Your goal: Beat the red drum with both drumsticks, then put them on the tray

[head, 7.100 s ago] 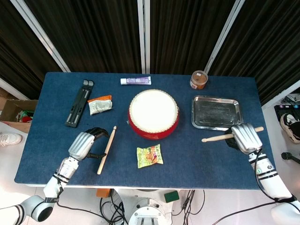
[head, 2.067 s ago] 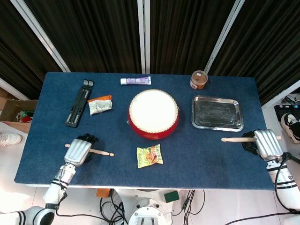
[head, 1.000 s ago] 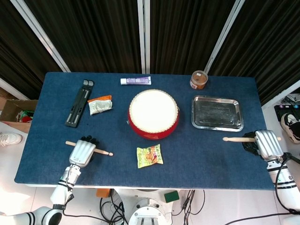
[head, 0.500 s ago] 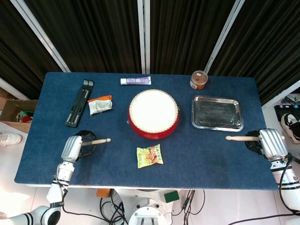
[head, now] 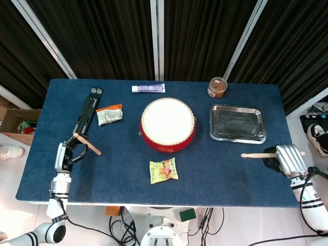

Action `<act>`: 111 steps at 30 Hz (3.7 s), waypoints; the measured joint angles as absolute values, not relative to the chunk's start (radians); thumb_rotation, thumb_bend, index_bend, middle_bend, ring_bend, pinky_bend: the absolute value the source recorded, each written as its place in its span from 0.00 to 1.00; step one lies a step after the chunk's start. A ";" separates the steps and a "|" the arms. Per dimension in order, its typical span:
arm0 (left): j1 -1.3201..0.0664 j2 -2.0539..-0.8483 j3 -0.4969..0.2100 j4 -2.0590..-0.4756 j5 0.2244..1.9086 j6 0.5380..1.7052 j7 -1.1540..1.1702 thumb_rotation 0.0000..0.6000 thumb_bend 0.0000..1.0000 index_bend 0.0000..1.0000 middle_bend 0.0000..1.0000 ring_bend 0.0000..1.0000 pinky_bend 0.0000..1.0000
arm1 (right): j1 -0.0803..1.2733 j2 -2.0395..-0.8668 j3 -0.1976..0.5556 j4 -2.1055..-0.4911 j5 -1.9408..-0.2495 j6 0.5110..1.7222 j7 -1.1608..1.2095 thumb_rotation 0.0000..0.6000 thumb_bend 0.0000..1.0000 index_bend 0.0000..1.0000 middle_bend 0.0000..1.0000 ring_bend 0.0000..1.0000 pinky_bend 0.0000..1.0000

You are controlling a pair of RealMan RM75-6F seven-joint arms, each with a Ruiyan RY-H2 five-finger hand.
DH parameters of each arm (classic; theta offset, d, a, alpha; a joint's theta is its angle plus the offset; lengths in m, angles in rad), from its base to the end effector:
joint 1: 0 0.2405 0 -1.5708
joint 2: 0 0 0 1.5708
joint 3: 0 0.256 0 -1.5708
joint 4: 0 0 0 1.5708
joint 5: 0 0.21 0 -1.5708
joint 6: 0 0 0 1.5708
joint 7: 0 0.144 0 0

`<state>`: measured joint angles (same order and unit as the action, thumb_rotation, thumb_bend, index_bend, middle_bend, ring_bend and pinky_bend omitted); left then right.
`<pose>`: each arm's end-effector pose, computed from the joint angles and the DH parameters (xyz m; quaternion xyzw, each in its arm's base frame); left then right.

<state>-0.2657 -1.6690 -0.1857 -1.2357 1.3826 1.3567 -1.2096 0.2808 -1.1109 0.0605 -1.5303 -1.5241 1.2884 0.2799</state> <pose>-0.2815 0.2592 0.0168 -0.1976 -0.6733 -0.6871 0.1883 -0.2950 -0.2443 0.1457 0.6282 -0.4366 0.4335 0.4763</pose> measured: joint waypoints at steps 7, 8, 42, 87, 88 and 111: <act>-0.262 -1.647 -0.211 -1.242 1.367 1.278 -1.457 1.00 0.47 0.46 0.43 0.33 0.42 | 0.278 -1.123 0.056 -1.516 -1.521 1.285 0.284 1.00 0.88 1.00 1.00 1.00 1.00; -0.263 -1.643 -0.212 -1.243 1.367 1.268 -1.483 1.00 0.46 0.44 0.42 0.33 0.42 | 0.278 -1.125 0.055 -1.514 -1.520 1.284 0.286 1.00 0.88 1.00 1.00 1.00 1.00; -0.296 -1.687 -0.130 -1.312 1.462 1.280 -1.102 1.00 0.17 0.62 0.60 0.55 0.66 | 0.262 -1.130 0.056 -1.508 -1.520 1.310 0.305 1.00 0.88 1.00 1.00 1.00 1.00; -0.321 -1.752 -0.126 -1.166 1.473 1.281 -0.944 1.00 0.57 1.00 1.00 1.00 1.00 | 0.283 -1.102 0.062 -1.567 -1.501 1.253 0.244 1.00 0.88 1.00 1.00 1.00 1.00; -0.322 -1.745 -0.123 -1.171 1.478 1.286 -0.906 1.00 0.57 1.00 1.00 1.00 1.00 | 0.285 -1.102 0.061 -1.569 -1.499 1.247 0.239 1.00 0.88 1.00 1.00 1.00 1.00; -0.461 -1.420 -0.211 -1.636 1.467 1.241 0.405 1.00 0.58 1.00 1.00 1.00 1.00 | 0.499 -1.096 0.179 -1.700 -1.358 1.014 -0.053 1.00 0.88 1.00 1.00 1.00 1.00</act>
<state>-0.4609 -1.4197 -0.2111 -1.6358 1.4666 1.2409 0.4050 0.4985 -1.0957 0.1790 -1.6998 -1.3583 1.0136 -0.0533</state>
